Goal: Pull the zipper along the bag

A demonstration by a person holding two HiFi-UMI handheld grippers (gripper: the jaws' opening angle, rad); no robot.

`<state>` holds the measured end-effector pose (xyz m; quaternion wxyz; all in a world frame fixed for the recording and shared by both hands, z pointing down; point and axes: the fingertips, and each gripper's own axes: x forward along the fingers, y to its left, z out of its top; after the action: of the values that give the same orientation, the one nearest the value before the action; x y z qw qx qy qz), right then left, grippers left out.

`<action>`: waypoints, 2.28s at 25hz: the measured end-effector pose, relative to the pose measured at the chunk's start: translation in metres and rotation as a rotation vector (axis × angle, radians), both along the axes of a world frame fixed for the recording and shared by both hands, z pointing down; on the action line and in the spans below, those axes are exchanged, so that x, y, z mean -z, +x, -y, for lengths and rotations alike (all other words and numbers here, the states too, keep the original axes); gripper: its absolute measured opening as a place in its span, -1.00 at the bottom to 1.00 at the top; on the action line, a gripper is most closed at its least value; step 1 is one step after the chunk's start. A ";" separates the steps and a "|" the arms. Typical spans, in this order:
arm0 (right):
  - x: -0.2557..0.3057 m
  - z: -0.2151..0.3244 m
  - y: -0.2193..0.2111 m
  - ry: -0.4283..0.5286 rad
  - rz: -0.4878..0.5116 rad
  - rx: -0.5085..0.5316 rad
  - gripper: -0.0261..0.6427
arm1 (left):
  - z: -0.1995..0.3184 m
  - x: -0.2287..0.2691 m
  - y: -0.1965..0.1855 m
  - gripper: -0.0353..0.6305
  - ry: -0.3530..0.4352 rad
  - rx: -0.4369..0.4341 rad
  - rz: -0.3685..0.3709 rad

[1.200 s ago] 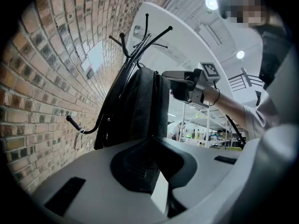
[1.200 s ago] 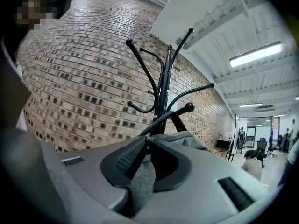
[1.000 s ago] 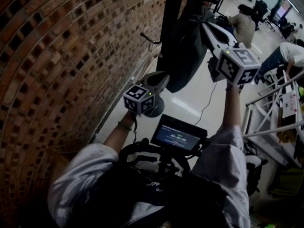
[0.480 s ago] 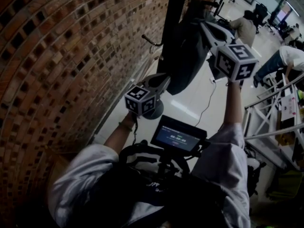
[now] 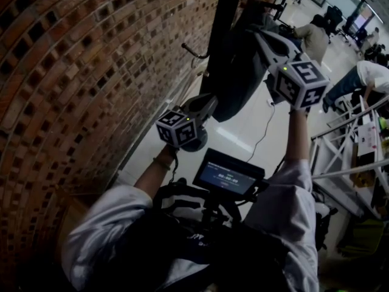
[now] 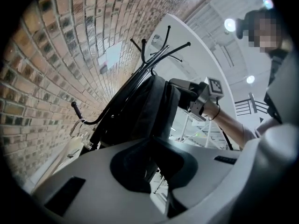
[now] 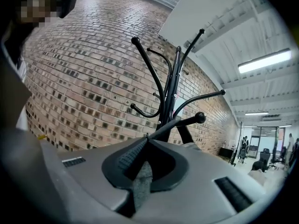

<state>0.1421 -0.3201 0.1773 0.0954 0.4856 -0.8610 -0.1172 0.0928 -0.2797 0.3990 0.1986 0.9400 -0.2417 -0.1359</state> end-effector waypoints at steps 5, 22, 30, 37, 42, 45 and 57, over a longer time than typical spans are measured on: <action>-0.001 -0.002 -0.003 0.013 -0.041 -0.004 -0.94 | 0.000 0.015 -0.002 -0.84 0.019 0.013 0.005; -0.004 -0.002 -0.011 0.005 -0.085 -0.037 -0.94 | 0.020 0.138 -0.029 -0.87 0.210 0.018 -0.111; -0.006 -0.006 -0.016 0.027 -0.165 -0.043 -0.94 | 0.024 0.027 -0.011 -0.87 0.060 -0.014 0.169; -0.008 -0.008 -0.027 0.047 -0.239 -0.016 -0.94 | 0.006 -0.019 0.007 -0.62 0.063 -0.116 0.274; -0.010 -0.007 -0.024 0.040 -0.226 -0.015 -0.94 | 0.007 -0.025 0.015 -0.58 0.135 -0.104 0.351; -0.011 -0.006 -0.022 0.046 -0.218 -0.025 -0.94 | 0.011 -0.027 0.019 -0.58 0.154 -0.086 0.376; -0.012 -0.010 -0.023 0.070 -0.195 -0.015 -0.94 | 0.009 -0.019 0.007 -0.76 0.197 0.013 0.355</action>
<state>0.1193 -0.3096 0.1890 0.1623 0.4815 -0.8393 -0.1933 0.0998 -0.2883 0.4181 0.0589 0.9626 -0.2643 0.0077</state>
